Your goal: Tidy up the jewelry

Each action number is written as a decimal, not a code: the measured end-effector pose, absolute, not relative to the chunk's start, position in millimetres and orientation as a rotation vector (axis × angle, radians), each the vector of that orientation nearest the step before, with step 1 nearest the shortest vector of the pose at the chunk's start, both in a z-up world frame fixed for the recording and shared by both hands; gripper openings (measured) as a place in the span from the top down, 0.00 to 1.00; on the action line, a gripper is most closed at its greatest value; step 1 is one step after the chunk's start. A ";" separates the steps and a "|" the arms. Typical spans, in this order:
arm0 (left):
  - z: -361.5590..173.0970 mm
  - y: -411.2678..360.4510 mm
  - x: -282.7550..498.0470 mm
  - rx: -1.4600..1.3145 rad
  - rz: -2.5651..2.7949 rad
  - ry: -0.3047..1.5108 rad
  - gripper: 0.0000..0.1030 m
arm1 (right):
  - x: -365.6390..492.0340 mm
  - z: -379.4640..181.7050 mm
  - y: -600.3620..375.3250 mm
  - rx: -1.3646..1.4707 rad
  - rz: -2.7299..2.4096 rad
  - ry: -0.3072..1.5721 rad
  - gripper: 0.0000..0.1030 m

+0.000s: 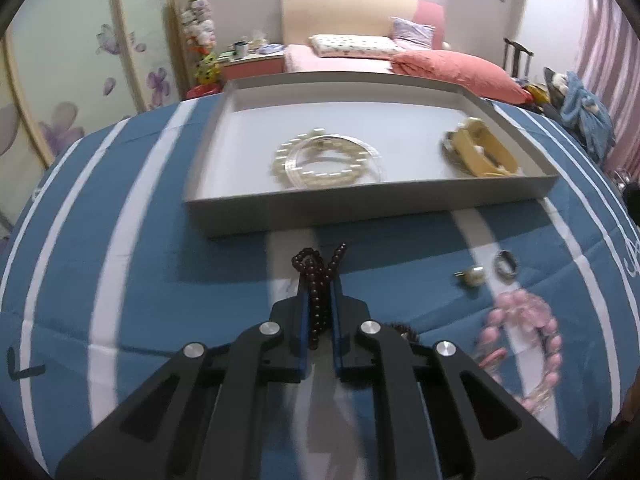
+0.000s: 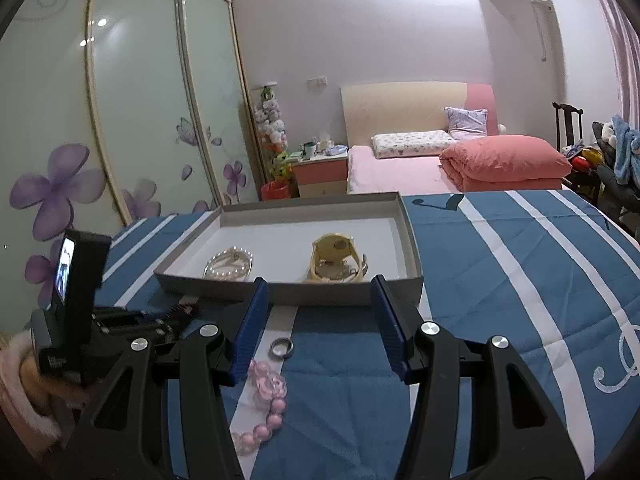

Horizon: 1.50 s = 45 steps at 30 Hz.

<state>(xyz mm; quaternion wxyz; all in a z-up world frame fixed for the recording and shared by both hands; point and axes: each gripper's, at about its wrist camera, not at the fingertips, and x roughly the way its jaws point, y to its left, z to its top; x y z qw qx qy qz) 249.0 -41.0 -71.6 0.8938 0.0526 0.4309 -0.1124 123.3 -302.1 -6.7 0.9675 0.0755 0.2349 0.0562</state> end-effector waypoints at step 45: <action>-67.4 31.1 237.4 0.045 -0.096 0.897 0.90 | 131.1 -53.2 -280.0 0.025 0.064 0.823 0.86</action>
